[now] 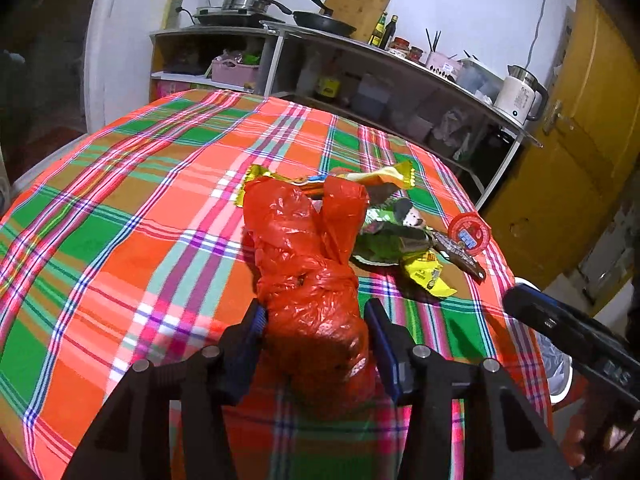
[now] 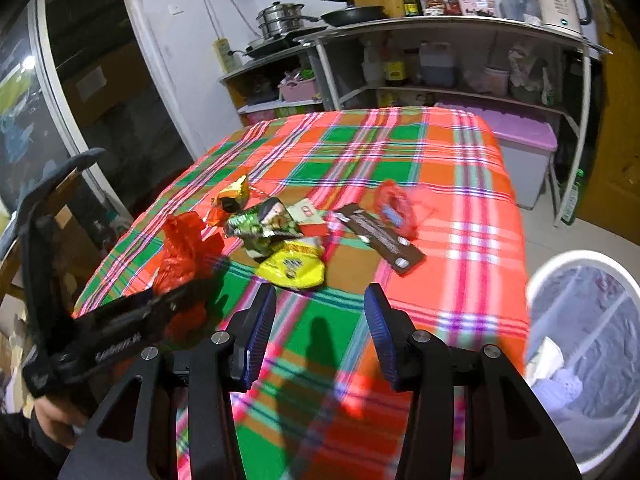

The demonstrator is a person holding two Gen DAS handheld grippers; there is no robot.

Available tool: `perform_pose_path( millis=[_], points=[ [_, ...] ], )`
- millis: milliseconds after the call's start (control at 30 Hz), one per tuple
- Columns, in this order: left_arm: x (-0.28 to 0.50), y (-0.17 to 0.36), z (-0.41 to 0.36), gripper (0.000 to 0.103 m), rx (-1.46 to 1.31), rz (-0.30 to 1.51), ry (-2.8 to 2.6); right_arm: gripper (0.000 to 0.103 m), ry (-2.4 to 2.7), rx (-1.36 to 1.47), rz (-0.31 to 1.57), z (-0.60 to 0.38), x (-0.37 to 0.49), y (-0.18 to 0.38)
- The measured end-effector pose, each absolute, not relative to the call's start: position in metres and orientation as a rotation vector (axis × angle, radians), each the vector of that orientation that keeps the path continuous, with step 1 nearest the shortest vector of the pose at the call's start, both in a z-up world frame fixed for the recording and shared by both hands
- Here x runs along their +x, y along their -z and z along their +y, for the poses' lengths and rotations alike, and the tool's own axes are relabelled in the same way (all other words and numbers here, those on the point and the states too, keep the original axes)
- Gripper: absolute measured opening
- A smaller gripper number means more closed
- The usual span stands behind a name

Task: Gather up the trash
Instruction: 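Lift the red plastic bag with the left gripper while the right grasps a yellow snack wrapper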

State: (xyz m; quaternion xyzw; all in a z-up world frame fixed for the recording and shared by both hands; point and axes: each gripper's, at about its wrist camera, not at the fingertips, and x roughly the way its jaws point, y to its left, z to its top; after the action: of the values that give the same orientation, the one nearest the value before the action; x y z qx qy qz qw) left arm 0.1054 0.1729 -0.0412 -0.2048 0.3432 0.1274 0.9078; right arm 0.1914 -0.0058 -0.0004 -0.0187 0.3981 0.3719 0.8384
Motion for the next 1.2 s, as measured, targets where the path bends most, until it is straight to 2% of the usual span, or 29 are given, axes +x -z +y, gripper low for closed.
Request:
perform_pose_path(
  millis=[300, 733, 767, 867, 967, 1200],
  points=[
    [0.095, 0.039, 0.187, 0.050, -0.430, 0.684, -0.247, 0.050, -0.777, -0.125, 0.874, 0.042, 0.206, 0.018],
    [0.098, 0.045, 0.190, 0.050, -0.435, 0.695, -0.220, 0.050, -0.757, -0.121, 0.967, 0.059, 0.223, 0.033],
    [0.098, 0.045, 0.190, 0.050, -0.433, 0.695, -0.219, 0.048, -0.760, -0.107, 0.965, 0.057, 0.223, 0.033],
    [0.099, 0.045, 0.189, 0.050, -0.425, 0.697, -0.216, 0.034, -0.760, -0.086, 0.963, 0.051, 0.222, 0.032],
    [0.099, 0.044, 0.185, 0.050, -0.416, 0.699, -0.212, 0.030, -0.750, -0.078, 0.952, 0.043, 0.217, 0.029],
    [0.095, 0.039, 0.169, 0.050, -0.385, 0.704, -0.190, 0.028, -0.722, -0.040, 0.938, 0.013, 0.208, 0.024]
  ],
)
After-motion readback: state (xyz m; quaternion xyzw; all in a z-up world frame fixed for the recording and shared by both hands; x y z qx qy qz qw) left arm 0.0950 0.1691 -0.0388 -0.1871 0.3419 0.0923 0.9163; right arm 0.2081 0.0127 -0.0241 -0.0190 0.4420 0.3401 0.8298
